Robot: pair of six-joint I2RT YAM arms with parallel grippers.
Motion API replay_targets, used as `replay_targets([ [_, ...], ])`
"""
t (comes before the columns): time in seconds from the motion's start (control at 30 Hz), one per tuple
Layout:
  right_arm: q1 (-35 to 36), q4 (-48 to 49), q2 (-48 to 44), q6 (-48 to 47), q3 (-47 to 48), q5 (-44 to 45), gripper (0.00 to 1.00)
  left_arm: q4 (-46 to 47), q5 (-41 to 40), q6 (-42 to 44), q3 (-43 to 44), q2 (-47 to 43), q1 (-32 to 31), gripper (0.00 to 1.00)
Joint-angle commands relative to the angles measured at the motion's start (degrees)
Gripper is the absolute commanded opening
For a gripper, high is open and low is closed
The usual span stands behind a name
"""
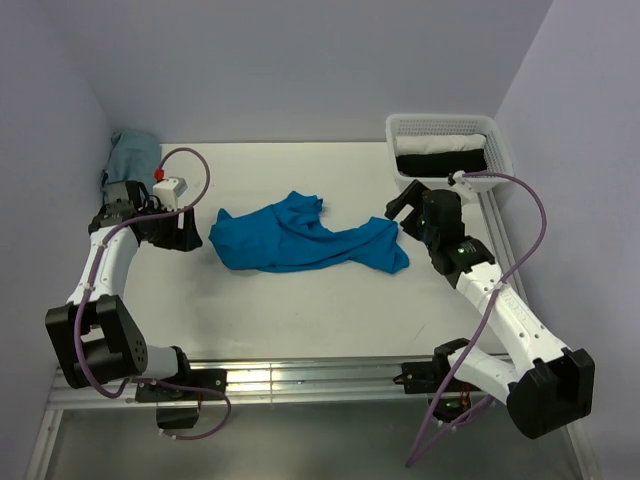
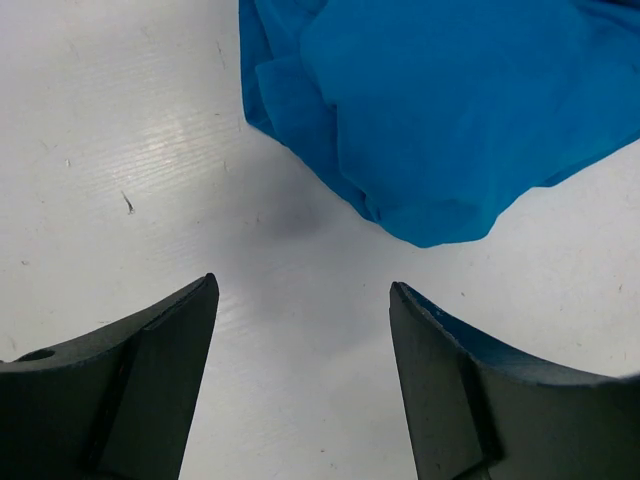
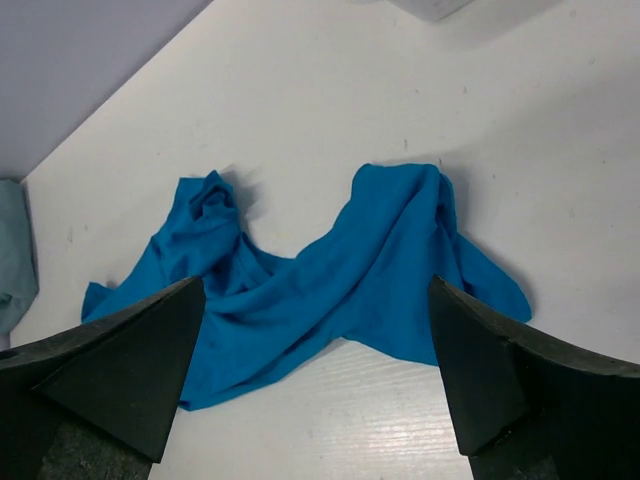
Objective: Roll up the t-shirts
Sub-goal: Flatten the tshirt
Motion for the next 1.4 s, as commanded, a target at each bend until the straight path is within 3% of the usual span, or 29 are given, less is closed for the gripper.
replay_targets([
  [0.0,-0.3,0.6,-0.6,-0.9,-1.6,0.8,0.99,2.0,1.8,-0.7,-0.5,-1.4,0.2,0.74],
  [0.57,-0.1,-1.0,1.4,-1.7,-3.6,-0.4,0.99,1.3,2.8,-1.2,-2.2,-1.3,0.2,0.72],
  [0.73,3.8,-1.1,5.3,0.0,-5.7,2.3,0.94,0.3,2.6,-0.5,-1.7,3.7,-1.8,0.63],
  [0.9,9.5,-1.9,10.0,1.5,-5.1,7.6,0.93,4.3,0.0,-2.0,-2.8,7.6,-3.7,0.61],
  [1.23,10.0,-1.0,19.2,0.8,-3.4,9.8,0.91,8.8,0.8,-3.8,0.6,15.6,-7.0,0.66],
  [1.37,9.5,0.0,22.0,0.6,-2.0,9.5,0.88,8.9,2.1,-5.0,2.8,18.2,-7.8,0.60],
])
